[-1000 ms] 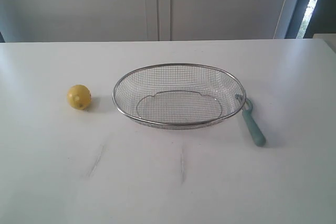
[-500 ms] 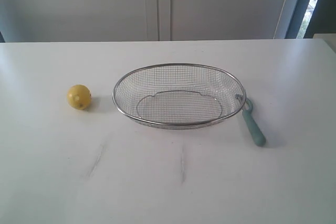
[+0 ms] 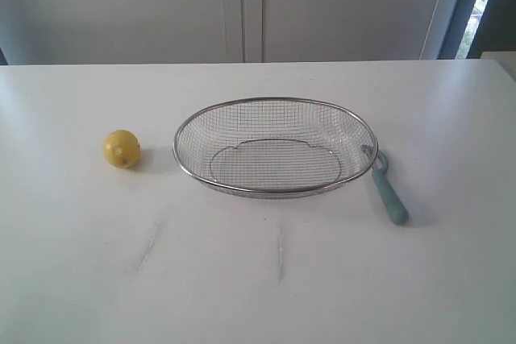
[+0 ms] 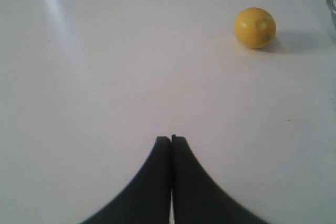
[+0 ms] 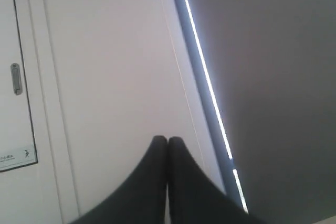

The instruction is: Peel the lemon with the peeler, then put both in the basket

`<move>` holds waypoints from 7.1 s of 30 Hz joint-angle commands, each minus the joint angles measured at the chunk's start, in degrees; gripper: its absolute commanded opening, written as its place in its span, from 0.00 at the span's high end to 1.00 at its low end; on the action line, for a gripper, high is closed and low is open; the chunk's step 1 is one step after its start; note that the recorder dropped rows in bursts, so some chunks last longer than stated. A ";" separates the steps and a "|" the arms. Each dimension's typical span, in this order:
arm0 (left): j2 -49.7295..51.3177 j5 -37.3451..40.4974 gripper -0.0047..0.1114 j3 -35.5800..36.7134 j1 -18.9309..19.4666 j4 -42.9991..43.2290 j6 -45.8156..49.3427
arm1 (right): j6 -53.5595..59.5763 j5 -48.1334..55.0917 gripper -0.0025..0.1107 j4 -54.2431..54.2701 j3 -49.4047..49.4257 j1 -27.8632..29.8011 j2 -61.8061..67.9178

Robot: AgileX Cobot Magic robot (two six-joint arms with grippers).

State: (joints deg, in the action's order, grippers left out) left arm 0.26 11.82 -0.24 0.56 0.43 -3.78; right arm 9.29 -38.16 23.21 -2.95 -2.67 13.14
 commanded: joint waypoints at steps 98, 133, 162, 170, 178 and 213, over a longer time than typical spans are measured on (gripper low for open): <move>-0.26 -0.23 0.96 0.24 0.00 0.01 0.18 | -5.08 82.26 0.50 -23.21 -70.21 -11.00 102.33; -0.26 -0.23 0.96 0.24 0.00 0.01 0.18 | -14.90 87.41 0.93 -24.22 -69.58 -11.00 101.93; -0.26 -0.23 0.96 0.24 0.00 0.01 0.18 | -17.11 99.46 0.93 -27.53 -69.58 -11.00 78.52; -0.26 -0.23 0.96 0.24 0.00 0.01 0.18 | -14.06 98.35 0.93 -24.54 -66.32 -11.00 66.72; -0.26 -0.23 0.96 0.24 0.00 0.01 0.18 | -9.66 98.17 0.93 -23.21 -59.30 -11.00 56.69; -0.26 -0.23 0.96 0.24 0.00 0.01 0.18 | -9.29 98.26 0.93 -23.21 -56.88 -11.00 53.30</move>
State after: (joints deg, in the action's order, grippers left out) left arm 0.26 11.82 -0.24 0.56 0.43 -3.78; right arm -0.66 60.68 0.00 -59.91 -13.64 66.98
